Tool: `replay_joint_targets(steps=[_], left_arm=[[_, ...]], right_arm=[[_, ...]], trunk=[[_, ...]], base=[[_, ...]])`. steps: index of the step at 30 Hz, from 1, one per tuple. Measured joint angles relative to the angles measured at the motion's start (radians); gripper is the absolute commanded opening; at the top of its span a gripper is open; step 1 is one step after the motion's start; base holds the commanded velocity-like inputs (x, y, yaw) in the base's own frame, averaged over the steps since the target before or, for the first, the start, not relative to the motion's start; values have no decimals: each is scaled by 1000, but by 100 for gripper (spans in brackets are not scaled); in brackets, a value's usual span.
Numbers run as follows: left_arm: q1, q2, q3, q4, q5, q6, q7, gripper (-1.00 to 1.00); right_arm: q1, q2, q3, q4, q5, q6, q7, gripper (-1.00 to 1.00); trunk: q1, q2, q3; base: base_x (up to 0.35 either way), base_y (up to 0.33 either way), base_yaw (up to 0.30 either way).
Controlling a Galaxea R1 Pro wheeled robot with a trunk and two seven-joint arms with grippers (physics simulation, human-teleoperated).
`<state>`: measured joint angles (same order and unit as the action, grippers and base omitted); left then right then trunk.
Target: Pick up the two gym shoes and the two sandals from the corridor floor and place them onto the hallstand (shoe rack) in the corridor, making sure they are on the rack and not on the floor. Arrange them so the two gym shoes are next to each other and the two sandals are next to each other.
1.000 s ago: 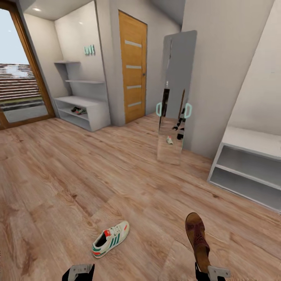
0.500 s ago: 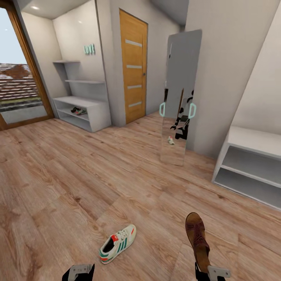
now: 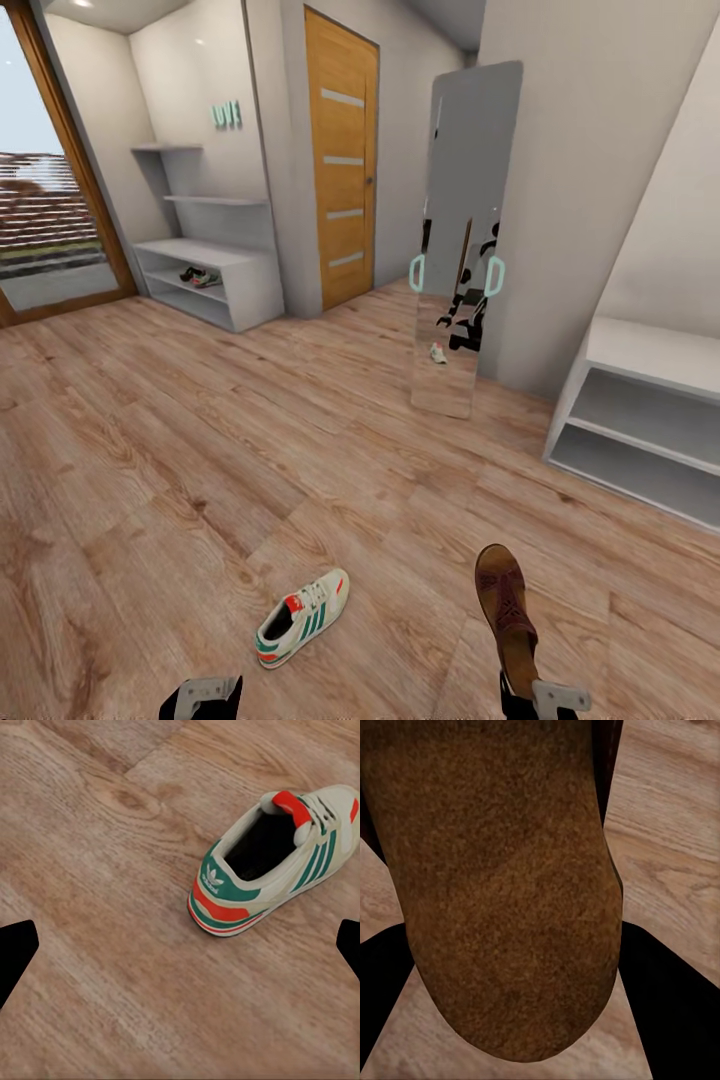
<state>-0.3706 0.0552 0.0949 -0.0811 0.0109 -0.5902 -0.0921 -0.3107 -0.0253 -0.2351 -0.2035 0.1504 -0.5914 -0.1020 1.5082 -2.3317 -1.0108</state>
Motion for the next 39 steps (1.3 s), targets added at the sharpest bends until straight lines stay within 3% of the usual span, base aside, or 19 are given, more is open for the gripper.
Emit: replay_joint_targets(steps=[14,39], left_arm=[[0,0,0,0,0,-1,-1,100],[0,0,0,0,0,0,0,100]], right_arm=[[0,0,0,1,0,1,0,-100],[0,-1,0,1,0,2,0,-100]], trunk=[[0,0,-22],[0,0,-41]], base=[[0,0,-12],[-54,94,-262]])
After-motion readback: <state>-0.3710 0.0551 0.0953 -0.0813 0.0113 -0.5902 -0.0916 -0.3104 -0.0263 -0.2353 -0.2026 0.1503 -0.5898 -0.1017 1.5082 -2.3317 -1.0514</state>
